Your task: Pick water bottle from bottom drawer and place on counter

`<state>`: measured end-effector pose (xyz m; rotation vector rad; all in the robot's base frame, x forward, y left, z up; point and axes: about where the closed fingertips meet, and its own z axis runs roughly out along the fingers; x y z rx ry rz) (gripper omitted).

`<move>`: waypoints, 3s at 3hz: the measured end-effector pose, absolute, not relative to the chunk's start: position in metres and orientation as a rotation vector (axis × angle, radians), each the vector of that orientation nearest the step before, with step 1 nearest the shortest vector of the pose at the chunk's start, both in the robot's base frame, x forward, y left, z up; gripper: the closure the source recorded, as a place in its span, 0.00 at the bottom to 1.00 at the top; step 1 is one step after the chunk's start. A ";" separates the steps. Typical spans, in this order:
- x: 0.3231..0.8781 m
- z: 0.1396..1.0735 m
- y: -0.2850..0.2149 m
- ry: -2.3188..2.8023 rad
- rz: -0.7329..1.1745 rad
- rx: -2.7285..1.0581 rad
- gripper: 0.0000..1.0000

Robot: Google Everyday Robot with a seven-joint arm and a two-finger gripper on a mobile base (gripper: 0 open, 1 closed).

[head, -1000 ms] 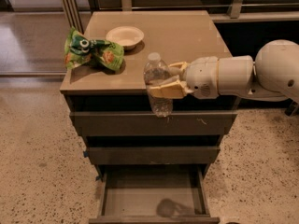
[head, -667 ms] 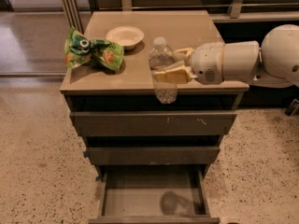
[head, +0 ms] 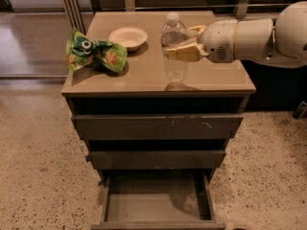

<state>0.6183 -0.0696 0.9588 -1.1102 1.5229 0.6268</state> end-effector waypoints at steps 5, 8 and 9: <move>0.660 0.926 -0.094 1.626 0.754 -0.819 1.00; 0.664 0.929 -0.094 1.640 0.773 -0.813 0.61; 0.664 0.926 -0.094 1.637 0.769 -0.817 0.34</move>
Offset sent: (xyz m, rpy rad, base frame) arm 0.0382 -0.0251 -0.0420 0.1726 0.1055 -0.1349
